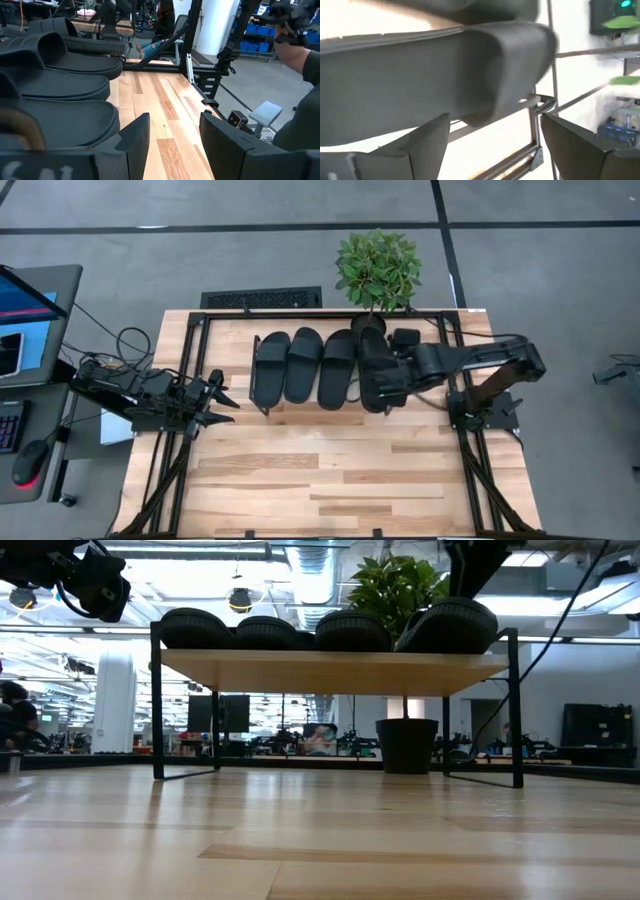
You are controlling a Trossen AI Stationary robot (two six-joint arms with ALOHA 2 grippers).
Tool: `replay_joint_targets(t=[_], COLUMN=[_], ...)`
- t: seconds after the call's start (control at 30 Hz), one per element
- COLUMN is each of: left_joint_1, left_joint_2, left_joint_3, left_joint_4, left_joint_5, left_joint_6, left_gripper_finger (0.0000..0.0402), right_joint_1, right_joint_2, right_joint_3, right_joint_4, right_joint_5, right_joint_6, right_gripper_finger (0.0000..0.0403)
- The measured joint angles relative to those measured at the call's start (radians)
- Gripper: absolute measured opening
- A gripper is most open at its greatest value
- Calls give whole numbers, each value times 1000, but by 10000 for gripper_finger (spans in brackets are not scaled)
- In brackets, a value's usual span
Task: Pick and place slides into the shelf
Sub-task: Adjust the black slides on the shelf
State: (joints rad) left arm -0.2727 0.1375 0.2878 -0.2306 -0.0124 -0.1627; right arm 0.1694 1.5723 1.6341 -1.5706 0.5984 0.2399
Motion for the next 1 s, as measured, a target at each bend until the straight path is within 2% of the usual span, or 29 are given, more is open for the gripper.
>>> replay_joint_targets(t=[0.17, 0.37, 0.47, 0.63, 0.83, 0.93, 1.0], left_joint_1=[0, 0, 0, 0, 0, 0, 0], left_joint_2=[0, 0, 0, 0, 0, 0, 0], left_joint_3=[0, 0, 0, 0, 0, 0, 0], left_joint_4=[-5, -5, -5, -3, -3, -3, -4], left_joint_5=[0, -1, -1, -1, -2, -2, -2], left_joint_6=[0, -1, -1, -1, -8, -8, -8], left_gripper_finger=[160, 160, 160, 160, 160, 160, 160], right_joint_1=[19, 20, 0, -69, -169, -164, -143], right_joint_2=[-116, -222, -215, -130, 5, 7, 16], right_joint_3=[1, -49, -58, -59, -7, 10, 43], right_joint_4=[1, 145, 174, 153, 1, 36, 55], right_joint_5=[92, 94, 91, 101, 113, 26, 74], right_joint_6=[124, 276, 319, 338, 307, 122, 77], right_gripper_finger=[306, 306, 306, 297, 238, 197, 175])
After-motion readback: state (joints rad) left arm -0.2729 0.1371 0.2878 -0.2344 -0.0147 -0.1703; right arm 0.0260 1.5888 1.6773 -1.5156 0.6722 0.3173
